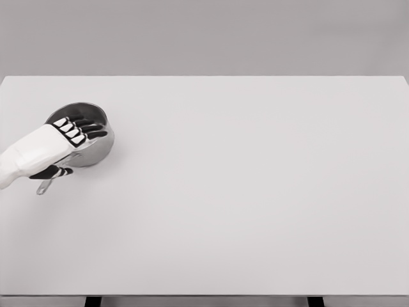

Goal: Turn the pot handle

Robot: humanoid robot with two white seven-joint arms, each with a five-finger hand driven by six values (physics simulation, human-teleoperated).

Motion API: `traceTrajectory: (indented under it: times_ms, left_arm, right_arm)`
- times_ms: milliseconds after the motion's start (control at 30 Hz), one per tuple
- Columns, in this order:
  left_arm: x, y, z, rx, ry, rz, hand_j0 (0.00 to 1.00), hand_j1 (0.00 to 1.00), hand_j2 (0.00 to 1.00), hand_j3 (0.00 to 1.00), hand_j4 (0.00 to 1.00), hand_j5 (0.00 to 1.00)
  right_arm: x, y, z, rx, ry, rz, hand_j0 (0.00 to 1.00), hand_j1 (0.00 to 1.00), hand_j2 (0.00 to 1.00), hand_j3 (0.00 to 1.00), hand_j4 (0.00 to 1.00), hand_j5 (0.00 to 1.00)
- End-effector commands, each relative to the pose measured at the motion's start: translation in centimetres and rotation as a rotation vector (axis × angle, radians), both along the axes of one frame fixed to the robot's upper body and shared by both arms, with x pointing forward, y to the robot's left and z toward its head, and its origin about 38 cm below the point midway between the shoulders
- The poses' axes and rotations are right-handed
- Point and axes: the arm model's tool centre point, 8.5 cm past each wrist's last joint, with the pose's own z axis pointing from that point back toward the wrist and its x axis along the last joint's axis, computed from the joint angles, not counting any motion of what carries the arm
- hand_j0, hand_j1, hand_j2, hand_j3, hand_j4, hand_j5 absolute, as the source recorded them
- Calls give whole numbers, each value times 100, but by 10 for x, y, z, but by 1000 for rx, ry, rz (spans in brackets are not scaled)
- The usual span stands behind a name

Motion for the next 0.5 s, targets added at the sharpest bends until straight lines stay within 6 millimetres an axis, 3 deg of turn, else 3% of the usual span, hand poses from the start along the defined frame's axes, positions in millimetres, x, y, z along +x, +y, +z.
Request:
traceTrajectory:
  times_ms: [0, 133, 233, 467]
  left_arm:
    - [1, 2, 1, -3, 0, 6, 100, 100, 100, 100, 100, 100]
    - [1, 3, 1, 0, -1, 8, 100, 100, 100, 100, 100, 100]
    - [0, 21, 10, -1, -25, 59, 100, 100, 100, 100, 100, 100]
    - [-2, 27, 6, 6, -11, 75, 100, 100, 100, 100, 100, 100]
  right_arm:
    - [0, 0, 0, 0, 0, -1, 100, 100, 100, 100, 100, 100]
    - [0, 0, 0, 1, 0, 0, 100, 100, 100, 100, 100, 100]
    - [0, 0, 0, 1, 0, 0, 100, 100, 100, 100, 100, 100]
    - [0, 0, 0, 0, 0, -2, 100, 100, 100, 100, 100, 100]
